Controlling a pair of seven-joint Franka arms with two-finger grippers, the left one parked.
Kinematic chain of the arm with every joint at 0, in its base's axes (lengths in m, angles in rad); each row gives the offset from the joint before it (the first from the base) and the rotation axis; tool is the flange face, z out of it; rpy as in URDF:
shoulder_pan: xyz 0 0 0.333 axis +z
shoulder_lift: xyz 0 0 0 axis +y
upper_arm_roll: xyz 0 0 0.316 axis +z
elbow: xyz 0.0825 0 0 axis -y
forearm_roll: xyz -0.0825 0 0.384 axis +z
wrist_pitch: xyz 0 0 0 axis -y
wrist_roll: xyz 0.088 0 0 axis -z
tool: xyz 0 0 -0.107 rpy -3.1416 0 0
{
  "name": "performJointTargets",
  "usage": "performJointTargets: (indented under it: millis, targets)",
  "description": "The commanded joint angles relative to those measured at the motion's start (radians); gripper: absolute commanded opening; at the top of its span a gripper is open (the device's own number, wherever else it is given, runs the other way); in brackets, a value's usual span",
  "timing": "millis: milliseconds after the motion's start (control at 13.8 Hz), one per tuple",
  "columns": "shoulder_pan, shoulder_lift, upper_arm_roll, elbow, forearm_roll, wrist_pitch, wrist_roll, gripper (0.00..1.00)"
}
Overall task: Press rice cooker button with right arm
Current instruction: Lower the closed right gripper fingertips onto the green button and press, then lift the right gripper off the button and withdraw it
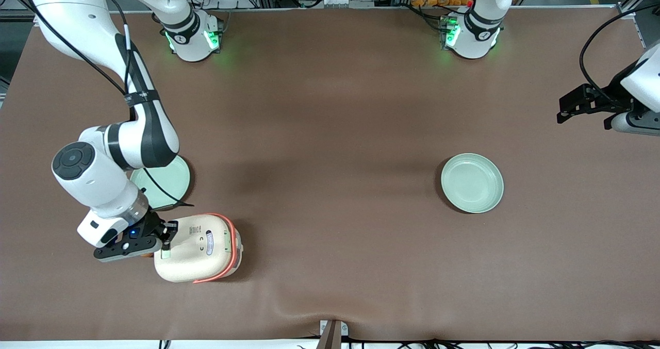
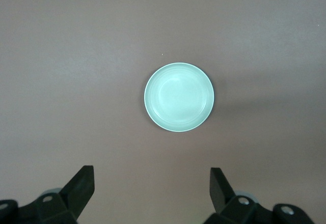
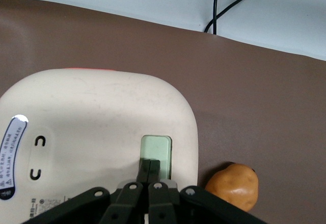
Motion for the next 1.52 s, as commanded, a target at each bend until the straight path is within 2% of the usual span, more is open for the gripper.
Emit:
performJointTargets:
  millis: [0,218,508,798,944,1089,1234,1306,1379,1452]
  targets:
    - [-0.005,0.029,-0.005,0.008,-0.02,0.019,-0.01,0.0]
    - [-0.001,0.003,-0.005,0.018,-0.022,-0.016,-0.007,0.0]
    - [0.004,-0.06,-0.003,0.048,-0.016,-0.197,0.0,0.01]
    - [0.003,-0.137,0.0,0.046,-0.003,-0.293,0.0,0.13]
    - [0.003,-0.17,0.0,0.046,-0.003,-0.361,0.0,0.26]
    - [0.001,-0.209,0.001,0.046,-0.003,-0.439,0.001,0.43]
    - [-0.008,-0.247,0.003,0.043,-0.003,-0.504,0.001,0.71]
    - [-0.011,-0.272,0.003,0.035,-0.002,-0.548,0.007,0.93]
    - [-0.022,-0.295,0.004,0.035,-0.002,-0.611,0.016,1.0]
    - [-0.037,-0.316,0.014,0.035,-0.003,-0.681,0.019,1.0]
